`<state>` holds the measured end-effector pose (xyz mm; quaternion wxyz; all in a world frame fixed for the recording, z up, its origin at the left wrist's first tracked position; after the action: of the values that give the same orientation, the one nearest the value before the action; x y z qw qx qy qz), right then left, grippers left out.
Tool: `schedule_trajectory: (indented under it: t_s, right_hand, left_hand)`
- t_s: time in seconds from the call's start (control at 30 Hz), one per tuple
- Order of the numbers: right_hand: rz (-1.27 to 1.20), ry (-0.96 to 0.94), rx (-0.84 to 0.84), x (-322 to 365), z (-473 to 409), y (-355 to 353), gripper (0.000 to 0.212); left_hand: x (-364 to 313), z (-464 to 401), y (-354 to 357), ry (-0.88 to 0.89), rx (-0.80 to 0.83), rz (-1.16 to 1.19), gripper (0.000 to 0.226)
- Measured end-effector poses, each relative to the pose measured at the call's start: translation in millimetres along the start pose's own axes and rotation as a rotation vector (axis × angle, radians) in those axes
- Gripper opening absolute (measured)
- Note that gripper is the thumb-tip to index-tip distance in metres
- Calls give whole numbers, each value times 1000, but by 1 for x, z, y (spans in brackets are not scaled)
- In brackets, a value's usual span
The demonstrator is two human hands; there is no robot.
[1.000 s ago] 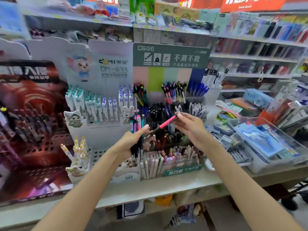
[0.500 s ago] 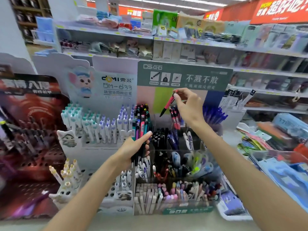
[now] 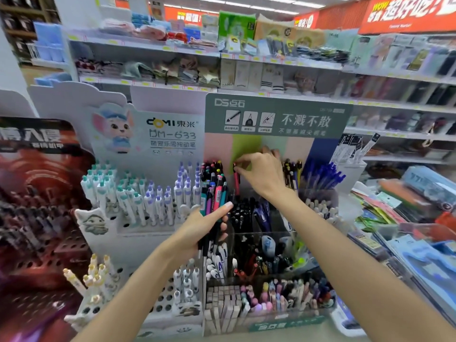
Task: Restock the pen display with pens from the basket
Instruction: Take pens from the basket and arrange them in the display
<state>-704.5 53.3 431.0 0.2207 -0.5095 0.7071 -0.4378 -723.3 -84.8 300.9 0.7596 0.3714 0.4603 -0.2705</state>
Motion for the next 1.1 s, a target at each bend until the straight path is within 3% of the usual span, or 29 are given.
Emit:
schedule_trajectory:
  t_s: [0.2,0.33,0.47,0.57,0.63,0.7,0.83,0.93,1.0,1.1]
  right_hand:
    - [-34,-23,-113,4,6,0,21]
    - [8,3,-50,0,6,5,20]
    - [-272,46,-122,-2,19,-18,22]
    - [-722,234,136,-2,39,-12,28]
    - [-893,377,377,1,57,5,32]
    - [-987,451,449,-1,66,13,32]
    - [-1142,528,344,-13,66,5,28]
    - [-1154,566,25,-47,54,-27,32]
    - [-1044,513,-192,-64,45,-54,34]
    - [-748,304,-241,-44,29,-71,35]
  left_hand:
    - [-11,-2,6,10,5,12,29]
    - [-20,0,8,36,5,-39,37]
    - [-27,1,7,113,-22,-89,30]
    - [-30,4,17,175,19,-141,26]
    - [-31,5,26,188,44,-125,21]
    - [-30,4,31,188,36,-124,19]
    - [-31,2,23,176,-41,-75,20]
    - [-36,3,0,173,-161,9,18]
    - [-40,5,-14,168,-225,-23,18]
    - [-38,7,-21,129,-230,-91,21]
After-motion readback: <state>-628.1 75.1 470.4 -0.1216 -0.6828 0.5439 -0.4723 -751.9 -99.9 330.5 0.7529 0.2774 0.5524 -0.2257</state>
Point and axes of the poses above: each hand's wrist, its own z-axis away from the middle knuckle, its own y-axis out of the palm, x = y × z, the point moved 10 cm from there along -z, towards the middle knuckle, and after that the axes turned 3 degrees about -y, right-handed, at the moved point
